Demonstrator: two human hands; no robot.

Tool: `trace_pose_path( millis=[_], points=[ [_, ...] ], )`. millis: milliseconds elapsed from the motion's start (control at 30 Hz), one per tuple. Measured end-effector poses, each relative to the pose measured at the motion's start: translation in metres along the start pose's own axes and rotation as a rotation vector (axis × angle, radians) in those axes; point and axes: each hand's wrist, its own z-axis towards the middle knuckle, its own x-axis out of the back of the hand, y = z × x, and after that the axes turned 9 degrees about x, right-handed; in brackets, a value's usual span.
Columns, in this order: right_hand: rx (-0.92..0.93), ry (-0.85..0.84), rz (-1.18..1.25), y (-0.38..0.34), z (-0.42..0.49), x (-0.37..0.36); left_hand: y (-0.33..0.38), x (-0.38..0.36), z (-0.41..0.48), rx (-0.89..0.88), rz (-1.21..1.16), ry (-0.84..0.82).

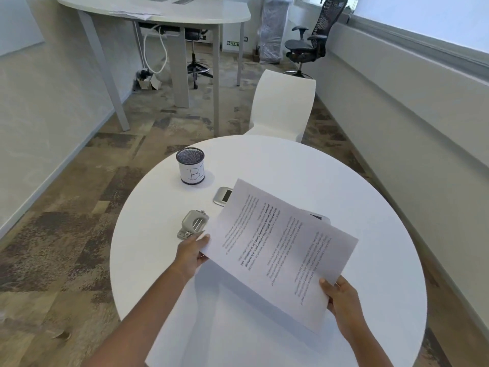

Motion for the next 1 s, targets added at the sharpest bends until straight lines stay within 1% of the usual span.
trace_pose_path(
  millis=[67, 133, 267, 400, 467, 633, 767, 833, 900, 1000],
  points=[
    [0.019, -0.021, -0.001, -0.002, 0.001, 0.005, 0.003, 0.004, 0.001, -0.036, 0.200, -0.017],
    [0.055, -0.028, -0.018, -0.004, 0.004, 0.007, 0.006, 0.003, 0.003, -0.078, 0.341, -0.017],
    [0.155, -0.013, -0.109, -0.010, 0.014, 0.003, 0.009, -0.006, 0.010, -0.195, 0.486, -0.014],
    [0.280, 0.076, -0.174, -0.014, 0.024, -0.005, 0.011, -0.019, 0.013, -0.377, 0.478, 0.005],
    [0.321, 0.102, -0.229, -0.013, 0.028, -0.006, 0.011, -0.021, 0.016, -0.418, 0.500, -0.011],
    [0.315, 0.091, -0.300, -0.003, 0.032, -0.005, 0.005, -0.021, 0.022, -0.413, 0.522, -0.037],
    [0.328, 0.139, -0.287, 0.000, 0.032, -0.003, 0.005, -0.024, 0.017, -0.485, 0.478, -0.021],
    [0.328, 0.150, -0.273, 0.001, 0.031, -0.001, 0.004, -0.024, 0.016, -0.502, 0.468, -0.049],
    [0.302, 0.129, -0.287, 0.003, 0.031, 0.000, 0.000, -0.022, 0.016, -0.468, 0.459, -0.090],
    [0.279, 0.130, -0.345, 0.008, 0.032, 0.003, -0.005, -0.020, 0.017, -0.409, 0.439, -0.092]
  ],
)
